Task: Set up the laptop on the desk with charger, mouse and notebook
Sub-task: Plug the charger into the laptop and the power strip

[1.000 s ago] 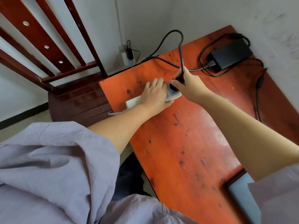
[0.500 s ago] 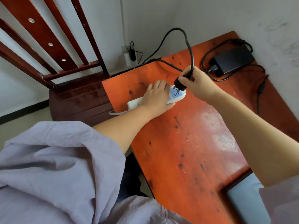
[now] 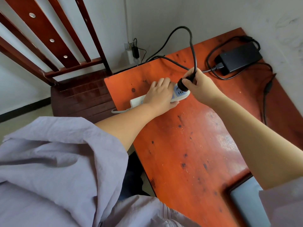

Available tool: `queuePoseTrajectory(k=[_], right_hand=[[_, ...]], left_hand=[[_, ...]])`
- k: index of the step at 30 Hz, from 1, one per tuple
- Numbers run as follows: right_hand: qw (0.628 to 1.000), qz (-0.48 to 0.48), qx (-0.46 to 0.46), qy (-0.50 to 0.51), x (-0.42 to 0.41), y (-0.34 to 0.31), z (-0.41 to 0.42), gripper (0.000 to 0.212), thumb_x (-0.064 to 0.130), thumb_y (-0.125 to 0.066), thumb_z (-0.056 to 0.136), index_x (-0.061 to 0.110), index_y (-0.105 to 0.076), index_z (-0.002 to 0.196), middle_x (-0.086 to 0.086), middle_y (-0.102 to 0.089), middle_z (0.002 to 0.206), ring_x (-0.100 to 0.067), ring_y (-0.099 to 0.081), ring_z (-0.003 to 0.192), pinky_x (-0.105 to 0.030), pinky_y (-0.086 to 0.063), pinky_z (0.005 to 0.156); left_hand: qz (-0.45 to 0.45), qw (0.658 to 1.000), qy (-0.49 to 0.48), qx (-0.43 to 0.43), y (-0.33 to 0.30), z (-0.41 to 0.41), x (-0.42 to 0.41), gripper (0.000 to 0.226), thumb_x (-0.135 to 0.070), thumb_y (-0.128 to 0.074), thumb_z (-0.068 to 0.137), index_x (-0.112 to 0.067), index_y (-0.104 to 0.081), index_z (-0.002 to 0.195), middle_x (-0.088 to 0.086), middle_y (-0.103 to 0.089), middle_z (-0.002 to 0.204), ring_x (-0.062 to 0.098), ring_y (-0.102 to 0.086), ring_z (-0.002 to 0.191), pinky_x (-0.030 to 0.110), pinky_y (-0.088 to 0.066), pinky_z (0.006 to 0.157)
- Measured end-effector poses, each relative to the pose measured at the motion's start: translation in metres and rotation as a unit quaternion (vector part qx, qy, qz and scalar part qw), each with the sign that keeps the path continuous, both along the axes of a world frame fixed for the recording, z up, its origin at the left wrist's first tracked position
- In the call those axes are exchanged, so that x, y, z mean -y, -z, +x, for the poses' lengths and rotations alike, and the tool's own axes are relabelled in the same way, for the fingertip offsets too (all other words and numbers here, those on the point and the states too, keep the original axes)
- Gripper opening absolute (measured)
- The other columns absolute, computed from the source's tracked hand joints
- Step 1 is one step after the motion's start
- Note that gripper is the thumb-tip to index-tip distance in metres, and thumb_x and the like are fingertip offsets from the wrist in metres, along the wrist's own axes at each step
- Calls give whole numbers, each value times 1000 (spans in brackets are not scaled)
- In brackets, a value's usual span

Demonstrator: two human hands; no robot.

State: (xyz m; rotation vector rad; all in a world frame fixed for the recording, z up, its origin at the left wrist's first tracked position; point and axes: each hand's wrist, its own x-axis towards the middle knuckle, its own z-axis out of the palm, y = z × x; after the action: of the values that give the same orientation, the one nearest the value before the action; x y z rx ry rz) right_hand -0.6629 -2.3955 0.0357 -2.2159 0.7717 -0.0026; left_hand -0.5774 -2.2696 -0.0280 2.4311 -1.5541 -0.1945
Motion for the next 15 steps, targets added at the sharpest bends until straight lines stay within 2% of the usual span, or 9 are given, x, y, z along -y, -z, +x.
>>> queuePoseTrajectory(k=[6,9,11,15], right_hand=[[997,-67,-27,-26,-9,-3,13,5,18,-50,90,20,-46,89,15,-52,70,2,-48,63,-15,-37,51],[999,-33,-8,27,-6,1,8,3,18,-49,90,16,-49,92,17,-56,73,5,-51,67,-7,-41,51],[999,-30,-13,27,-7,2,7,5,19,-49,90,16,-50,94,16,-56,75,4,-52,68,-11,-39,54],[997,-74,-30,-10,-15,4,12,7,19,-50,91,13,-47,94,3,-57,76,-13,-53,66,-19,-42,55]], left_hand=[[10,1000,-2,3,-2,-1,0,57,-48,-52,85,-7,-45,124,10,-49,123,28,-43,114,38,-35,95],[0,1000,-2,-4,-1,0,0,56,-48,-53,84,-10,-44,125,8,-47,125,25,-42,117,37,-34,97],[-5,1000,-2,-3,0,1,0,55,-47,-54,84,-10,-45,124,8,-47,126,25,-42,117,37,-34,97],[-1,1000,-2,9,2,0,0,55,-48,-52,84,-9,-46,122,9,-48,125,27,-43,116,37,-34,95]])
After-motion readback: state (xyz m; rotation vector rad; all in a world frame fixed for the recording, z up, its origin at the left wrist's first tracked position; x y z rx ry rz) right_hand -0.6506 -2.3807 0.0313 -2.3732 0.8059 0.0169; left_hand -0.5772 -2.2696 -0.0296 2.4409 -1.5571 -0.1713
